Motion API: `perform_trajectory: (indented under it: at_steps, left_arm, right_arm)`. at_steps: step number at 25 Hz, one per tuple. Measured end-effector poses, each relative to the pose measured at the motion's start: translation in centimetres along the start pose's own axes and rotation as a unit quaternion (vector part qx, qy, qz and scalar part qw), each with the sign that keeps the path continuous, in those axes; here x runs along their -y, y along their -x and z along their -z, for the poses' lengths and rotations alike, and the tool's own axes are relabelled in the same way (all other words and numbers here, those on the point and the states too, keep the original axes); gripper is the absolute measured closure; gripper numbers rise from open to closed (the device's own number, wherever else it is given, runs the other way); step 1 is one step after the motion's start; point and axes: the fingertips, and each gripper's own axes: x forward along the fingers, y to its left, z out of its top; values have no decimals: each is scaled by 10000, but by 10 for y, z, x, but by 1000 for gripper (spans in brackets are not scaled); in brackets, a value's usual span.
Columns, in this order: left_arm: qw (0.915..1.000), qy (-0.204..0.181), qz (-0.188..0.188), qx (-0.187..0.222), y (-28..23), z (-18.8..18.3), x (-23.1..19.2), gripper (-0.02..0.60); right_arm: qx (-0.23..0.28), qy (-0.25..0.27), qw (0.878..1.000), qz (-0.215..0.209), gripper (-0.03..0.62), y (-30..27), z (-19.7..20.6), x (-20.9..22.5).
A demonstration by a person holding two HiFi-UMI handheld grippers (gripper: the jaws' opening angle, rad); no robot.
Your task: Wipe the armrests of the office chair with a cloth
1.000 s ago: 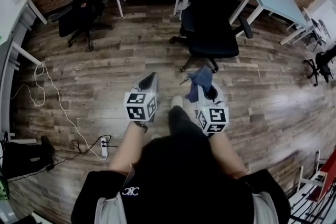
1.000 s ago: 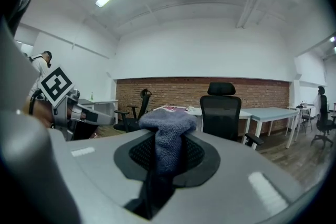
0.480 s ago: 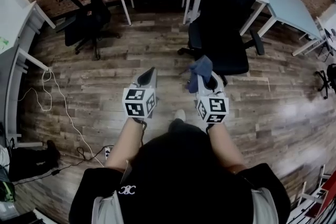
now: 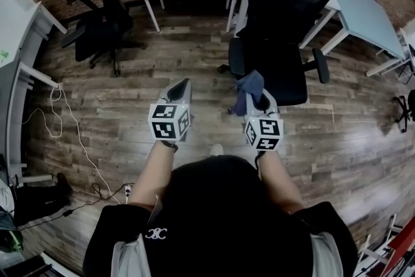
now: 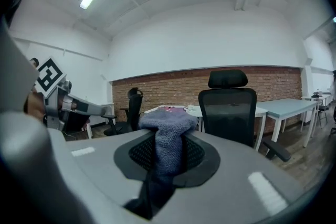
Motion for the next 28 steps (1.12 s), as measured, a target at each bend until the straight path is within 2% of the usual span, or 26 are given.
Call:
perform_trajectory:
  at_steps: [8,14,20,25,28]
  left_arm:
    - [9996,140,-212,-155,-39,3,-13,576]
    - [9993,232,-152,-268,-66,12,-35,575]
    - [9983,255,325,-410,-137,3,-60,575]
    - [9949,-186,804,-583,-205,-24,-87,575]
    - [9905,-226,1143,-732,-235,-34,-104,575]
  right_arm:
    - [-442,23,9986,-290,522,-37,25,19]
    - [-601,-3,9980,-217,522,-68,41,19]
    - [-890,61,9959,156,522,-119,49,34]
    - [-1095,134,9923,569,522,-180,47,46]
    - [-1312,147,9887,714,522,-210,52,40]
